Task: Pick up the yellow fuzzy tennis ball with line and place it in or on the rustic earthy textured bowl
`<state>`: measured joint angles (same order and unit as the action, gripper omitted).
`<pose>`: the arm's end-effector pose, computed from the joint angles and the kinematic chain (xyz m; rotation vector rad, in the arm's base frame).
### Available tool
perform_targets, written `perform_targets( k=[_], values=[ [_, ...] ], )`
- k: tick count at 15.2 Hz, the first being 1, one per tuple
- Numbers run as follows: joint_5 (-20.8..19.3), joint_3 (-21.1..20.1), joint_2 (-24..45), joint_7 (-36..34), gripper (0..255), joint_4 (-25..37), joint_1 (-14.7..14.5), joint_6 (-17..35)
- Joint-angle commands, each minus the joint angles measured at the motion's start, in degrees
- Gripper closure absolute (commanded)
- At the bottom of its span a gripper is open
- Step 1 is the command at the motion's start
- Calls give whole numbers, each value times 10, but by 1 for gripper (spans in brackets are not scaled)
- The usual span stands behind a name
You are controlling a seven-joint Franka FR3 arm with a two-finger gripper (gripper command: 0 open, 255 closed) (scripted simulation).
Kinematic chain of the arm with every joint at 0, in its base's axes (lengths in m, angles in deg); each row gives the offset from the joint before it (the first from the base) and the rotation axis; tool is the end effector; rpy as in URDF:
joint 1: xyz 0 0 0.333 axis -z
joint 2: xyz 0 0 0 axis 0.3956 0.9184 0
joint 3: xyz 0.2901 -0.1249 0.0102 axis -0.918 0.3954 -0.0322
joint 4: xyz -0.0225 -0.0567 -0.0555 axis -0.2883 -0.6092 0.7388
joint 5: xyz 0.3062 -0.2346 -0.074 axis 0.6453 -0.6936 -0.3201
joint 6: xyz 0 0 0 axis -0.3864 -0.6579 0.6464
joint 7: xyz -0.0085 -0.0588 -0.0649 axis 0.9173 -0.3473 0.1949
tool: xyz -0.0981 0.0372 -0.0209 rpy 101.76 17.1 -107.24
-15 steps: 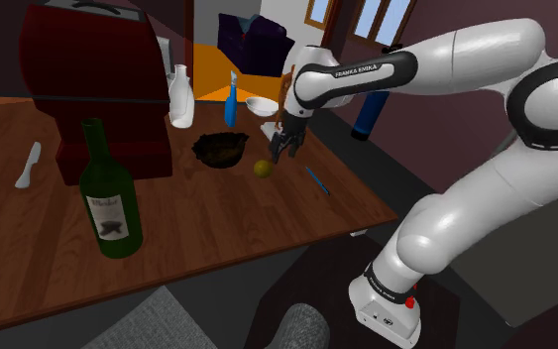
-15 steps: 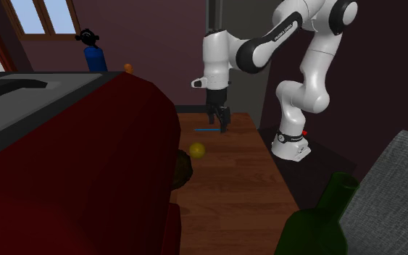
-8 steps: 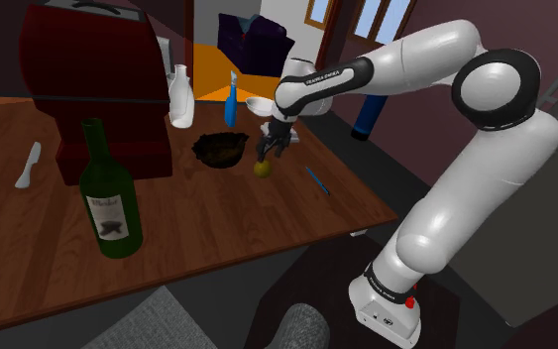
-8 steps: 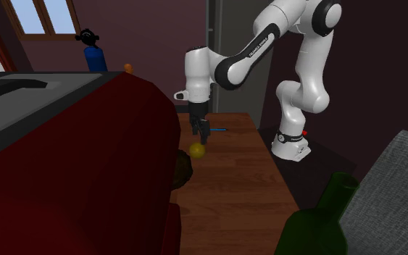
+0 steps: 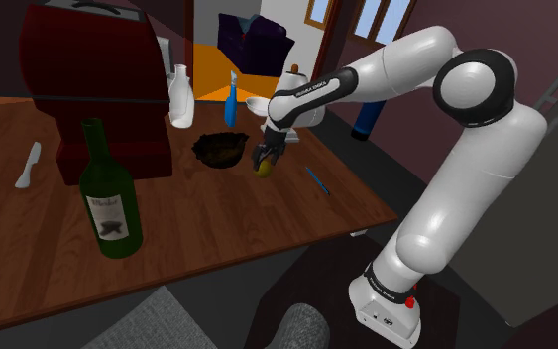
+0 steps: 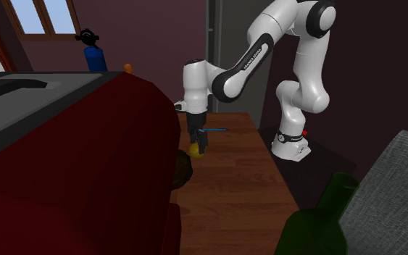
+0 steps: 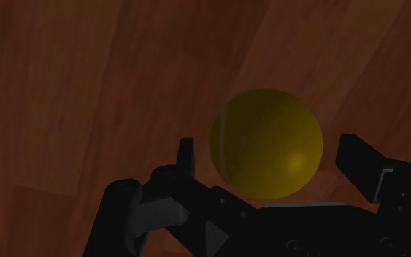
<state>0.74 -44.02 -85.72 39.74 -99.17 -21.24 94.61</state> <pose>0.5225 -0.0496 0.3410 -3.0330 0.0914 -0.0606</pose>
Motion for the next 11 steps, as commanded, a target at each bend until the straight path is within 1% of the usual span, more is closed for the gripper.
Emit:
perform_targets(
  k=[1, 7, 8, 11],
  values=[
    [1, 0, 3, 1, 0, -2, 0, 5],
    [1, 0, 3, 1, 0, -2, 0, 5],
    [1, 0, 3, 1, 255, -2, 0, 5],
    [1, 0, 3, 1, 255, -2, 0, 5]
  ],
)
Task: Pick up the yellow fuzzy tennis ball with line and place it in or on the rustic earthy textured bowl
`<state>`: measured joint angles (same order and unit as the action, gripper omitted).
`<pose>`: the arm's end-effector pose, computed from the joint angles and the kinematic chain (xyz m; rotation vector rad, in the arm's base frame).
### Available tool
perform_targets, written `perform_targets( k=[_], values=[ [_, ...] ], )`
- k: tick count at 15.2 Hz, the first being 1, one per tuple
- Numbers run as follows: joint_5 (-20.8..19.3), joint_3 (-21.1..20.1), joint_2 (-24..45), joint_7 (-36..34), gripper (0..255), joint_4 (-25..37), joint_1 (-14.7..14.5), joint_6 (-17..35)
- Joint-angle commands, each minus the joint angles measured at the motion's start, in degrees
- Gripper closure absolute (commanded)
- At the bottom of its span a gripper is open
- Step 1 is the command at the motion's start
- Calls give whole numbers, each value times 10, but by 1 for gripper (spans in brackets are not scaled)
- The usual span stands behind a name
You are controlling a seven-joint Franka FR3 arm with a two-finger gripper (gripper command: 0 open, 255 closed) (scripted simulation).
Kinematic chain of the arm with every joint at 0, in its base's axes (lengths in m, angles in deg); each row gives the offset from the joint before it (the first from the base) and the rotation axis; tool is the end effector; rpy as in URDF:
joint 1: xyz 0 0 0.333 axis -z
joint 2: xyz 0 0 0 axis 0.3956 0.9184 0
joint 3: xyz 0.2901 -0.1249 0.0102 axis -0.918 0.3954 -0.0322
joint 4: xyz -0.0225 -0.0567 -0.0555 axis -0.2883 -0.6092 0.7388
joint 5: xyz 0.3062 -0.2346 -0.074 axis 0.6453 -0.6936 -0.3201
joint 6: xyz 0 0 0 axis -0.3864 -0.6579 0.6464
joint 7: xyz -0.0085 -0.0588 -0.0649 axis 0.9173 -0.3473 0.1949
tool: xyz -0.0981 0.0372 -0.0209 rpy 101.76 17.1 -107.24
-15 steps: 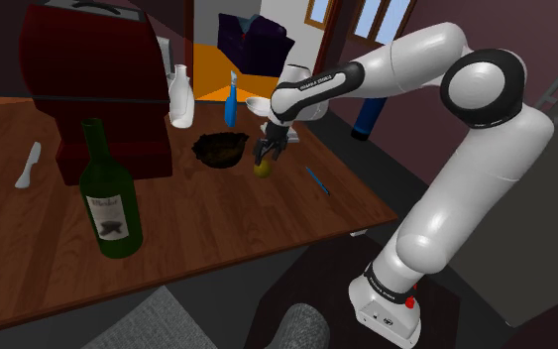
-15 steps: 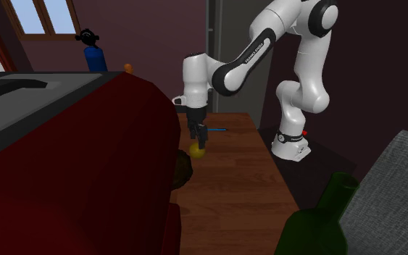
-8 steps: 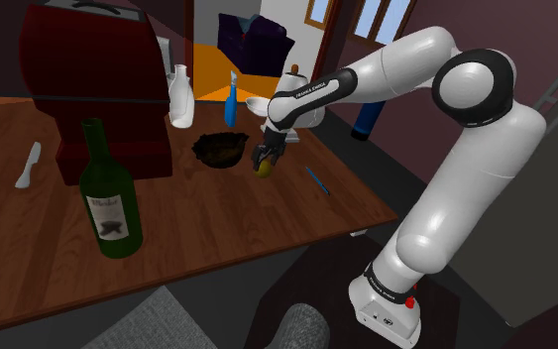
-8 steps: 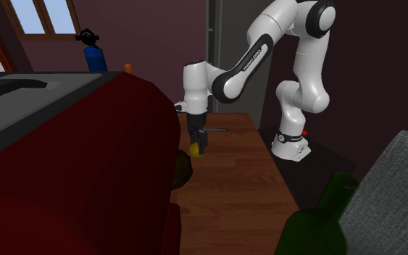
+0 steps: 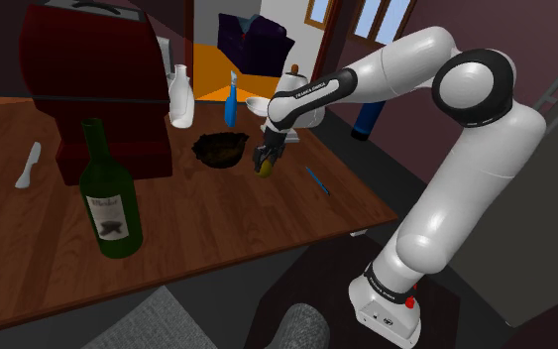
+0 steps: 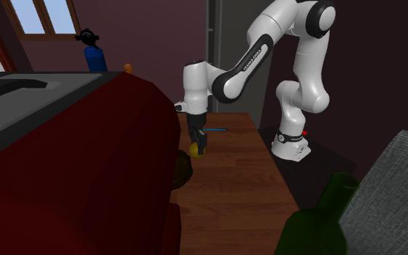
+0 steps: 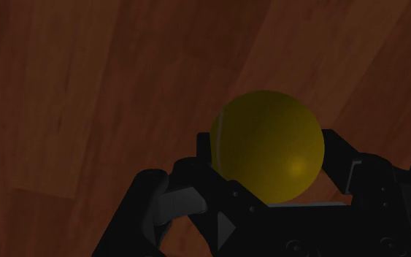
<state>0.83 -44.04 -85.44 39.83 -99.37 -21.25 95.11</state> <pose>0.5224 -0.0495 0.3377 -3.0332 0.0913 -0.0613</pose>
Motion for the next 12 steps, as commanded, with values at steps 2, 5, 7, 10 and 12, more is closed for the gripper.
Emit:
perform_targets(
  k=[2, 5, 7, 10, 12],
  values=[
    [0, 0, 0, 0, 255, 0, 0, 0],
    [0, 0, 0, 0, 255, 0, 0, 0],
    [-2, 0, -5, -2, 255, 3, 0, -7],
    [-6, 1, -19, -6, 255, 11, 0, -30],
    [-9, 1, -28, -9, 255, 18, 0, -45]
  ],
)
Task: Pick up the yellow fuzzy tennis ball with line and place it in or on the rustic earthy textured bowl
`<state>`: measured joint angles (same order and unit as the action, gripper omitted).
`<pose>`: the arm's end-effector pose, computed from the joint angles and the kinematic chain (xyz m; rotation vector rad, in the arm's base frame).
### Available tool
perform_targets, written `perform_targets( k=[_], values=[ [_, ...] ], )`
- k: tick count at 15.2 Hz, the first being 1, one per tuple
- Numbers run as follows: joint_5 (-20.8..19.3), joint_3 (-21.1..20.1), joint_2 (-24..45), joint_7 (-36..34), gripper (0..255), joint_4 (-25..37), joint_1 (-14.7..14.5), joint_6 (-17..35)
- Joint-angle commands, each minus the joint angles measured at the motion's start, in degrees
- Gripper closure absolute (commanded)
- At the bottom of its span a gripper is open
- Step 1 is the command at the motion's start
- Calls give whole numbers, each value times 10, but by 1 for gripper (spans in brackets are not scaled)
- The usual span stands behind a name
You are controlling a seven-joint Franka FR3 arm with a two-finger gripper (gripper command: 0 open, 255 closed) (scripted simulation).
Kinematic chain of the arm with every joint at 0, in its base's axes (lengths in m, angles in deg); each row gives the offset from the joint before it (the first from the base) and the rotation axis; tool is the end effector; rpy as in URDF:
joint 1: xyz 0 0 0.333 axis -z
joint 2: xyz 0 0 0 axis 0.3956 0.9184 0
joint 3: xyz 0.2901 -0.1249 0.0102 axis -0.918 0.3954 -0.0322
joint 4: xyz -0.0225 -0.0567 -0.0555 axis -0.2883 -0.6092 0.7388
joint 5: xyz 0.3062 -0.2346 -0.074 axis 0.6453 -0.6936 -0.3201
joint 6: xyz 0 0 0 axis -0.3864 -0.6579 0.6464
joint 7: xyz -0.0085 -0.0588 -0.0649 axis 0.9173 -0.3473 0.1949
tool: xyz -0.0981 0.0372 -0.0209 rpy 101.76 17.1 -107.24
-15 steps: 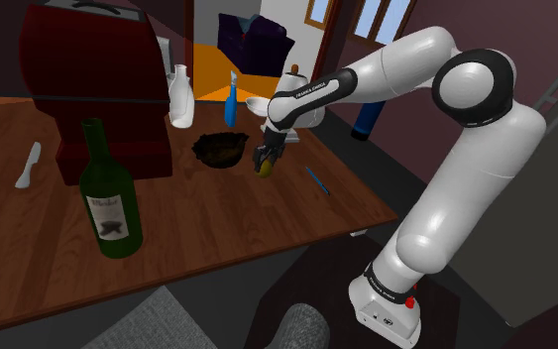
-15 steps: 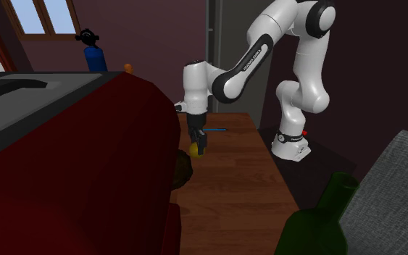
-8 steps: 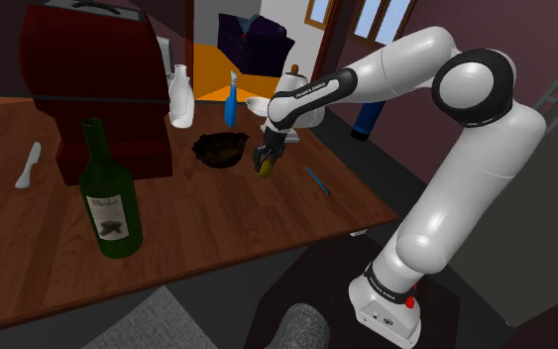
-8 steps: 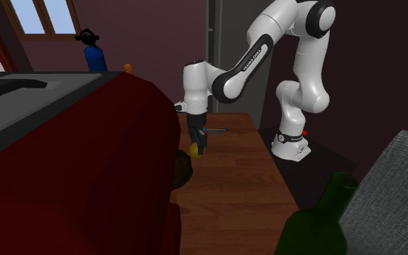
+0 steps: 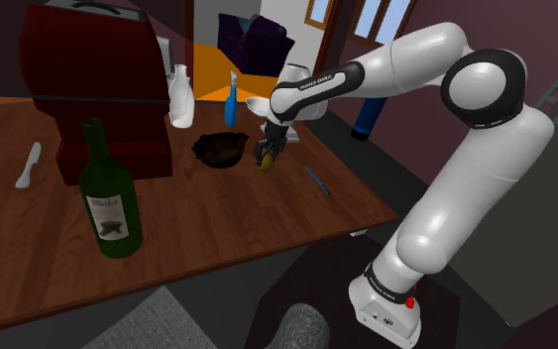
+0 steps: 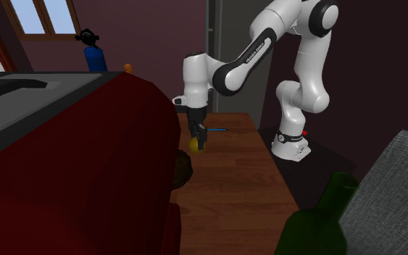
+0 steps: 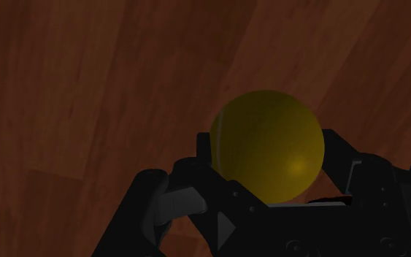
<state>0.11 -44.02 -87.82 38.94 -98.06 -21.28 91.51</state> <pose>0.5220 -0.0483 0.3637 -3.0332 0.0912 -0.0620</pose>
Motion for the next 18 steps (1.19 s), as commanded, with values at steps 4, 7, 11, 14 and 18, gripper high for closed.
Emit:
perform_targets(
  k=[4, 7, 11, 14, 18],
  values=[
    [-6, 1, -20, -6, 255, 19, 1, -39],
    [-9, 1, -31, -10, 255, 31, 1, -61],
    [-13, 1, -43, -14, 255, 49, 2, -92],
    [-15, 1, -52, -18, 255, 63, 2, -114],
    [-18, 1, -61, -22, 255, 85, 2, -144]
  ],
)
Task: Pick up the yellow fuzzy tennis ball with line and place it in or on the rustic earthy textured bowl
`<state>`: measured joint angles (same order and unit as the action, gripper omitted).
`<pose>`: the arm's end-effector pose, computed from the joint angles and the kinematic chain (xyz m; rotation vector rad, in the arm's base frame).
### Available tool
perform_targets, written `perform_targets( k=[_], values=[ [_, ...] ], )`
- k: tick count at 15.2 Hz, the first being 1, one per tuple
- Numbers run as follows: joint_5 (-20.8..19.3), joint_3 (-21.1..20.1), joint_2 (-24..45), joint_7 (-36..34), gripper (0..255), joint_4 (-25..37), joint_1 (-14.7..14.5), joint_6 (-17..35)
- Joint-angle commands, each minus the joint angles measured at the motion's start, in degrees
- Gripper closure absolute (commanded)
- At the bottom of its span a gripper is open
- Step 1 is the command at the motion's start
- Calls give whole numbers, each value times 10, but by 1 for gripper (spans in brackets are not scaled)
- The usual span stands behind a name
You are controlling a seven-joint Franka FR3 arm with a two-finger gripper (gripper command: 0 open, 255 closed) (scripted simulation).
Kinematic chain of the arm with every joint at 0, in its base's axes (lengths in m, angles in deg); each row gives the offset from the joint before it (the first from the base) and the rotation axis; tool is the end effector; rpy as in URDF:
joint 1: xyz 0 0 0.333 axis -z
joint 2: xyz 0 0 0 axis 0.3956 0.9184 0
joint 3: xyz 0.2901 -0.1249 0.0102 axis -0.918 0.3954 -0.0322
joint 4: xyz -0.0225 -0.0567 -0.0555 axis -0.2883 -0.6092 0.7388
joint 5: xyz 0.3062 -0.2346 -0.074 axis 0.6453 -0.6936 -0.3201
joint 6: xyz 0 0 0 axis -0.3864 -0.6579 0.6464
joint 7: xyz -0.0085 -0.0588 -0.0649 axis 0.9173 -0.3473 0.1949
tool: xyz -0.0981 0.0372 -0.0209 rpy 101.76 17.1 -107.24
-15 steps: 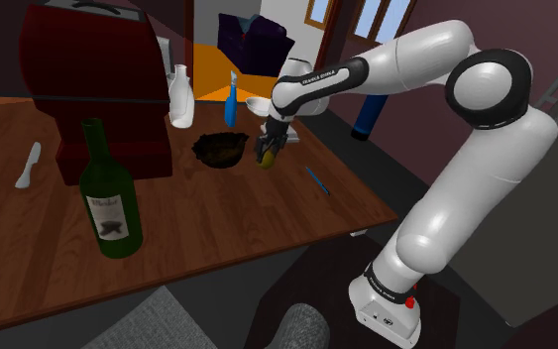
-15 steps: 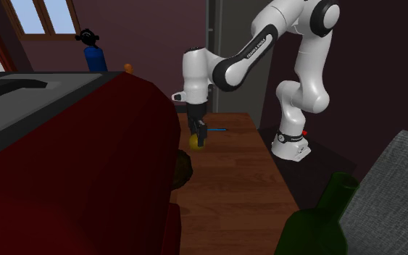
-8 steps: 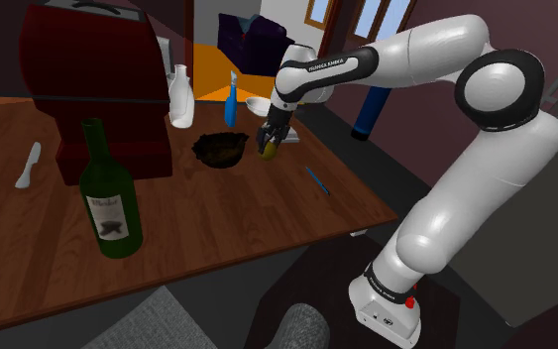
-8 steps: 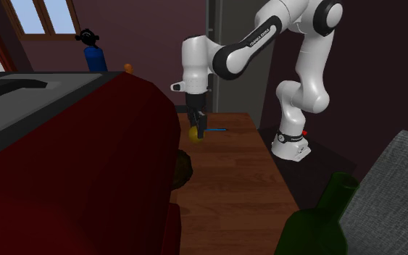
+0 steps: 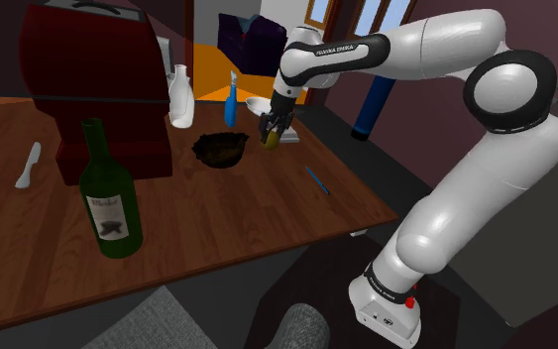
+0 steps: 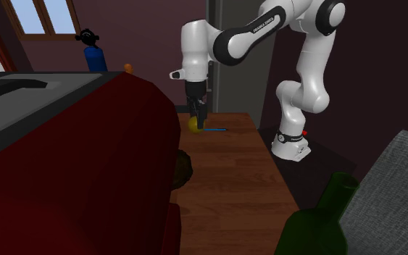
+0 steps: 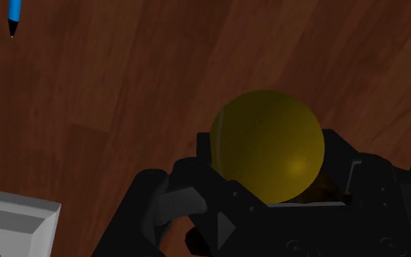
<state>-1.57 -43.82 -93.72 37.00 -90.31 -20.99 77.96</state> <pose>0.5219 -0.0505 0.4583 -3.0331 0.0916 -0.0619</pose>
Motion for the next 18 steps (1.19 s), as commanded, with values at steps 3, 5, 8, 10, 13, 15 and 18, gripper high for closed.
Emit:
perform_targets(
  k=[3, 5, 8, 10, 13, 15, 18],
  values=[
    [-2, -1, -8, -5, 255, 24, 0, -32],
    [-3, 0, -11, -7, 255, 36, 0, -47],
    [-5, 0, -15, -9, 255, 55, 0, -69],
    [-3, -3, 6, -15, 255, 80, -3, -73],
    [0, -11, 68, -31, 255, 157, -10, -86],
    [0, -16, 112, -42, 255, 213, -15, -98],
    [0, -22, 180, -58, 255, 307, -22, -122]
  ],
)
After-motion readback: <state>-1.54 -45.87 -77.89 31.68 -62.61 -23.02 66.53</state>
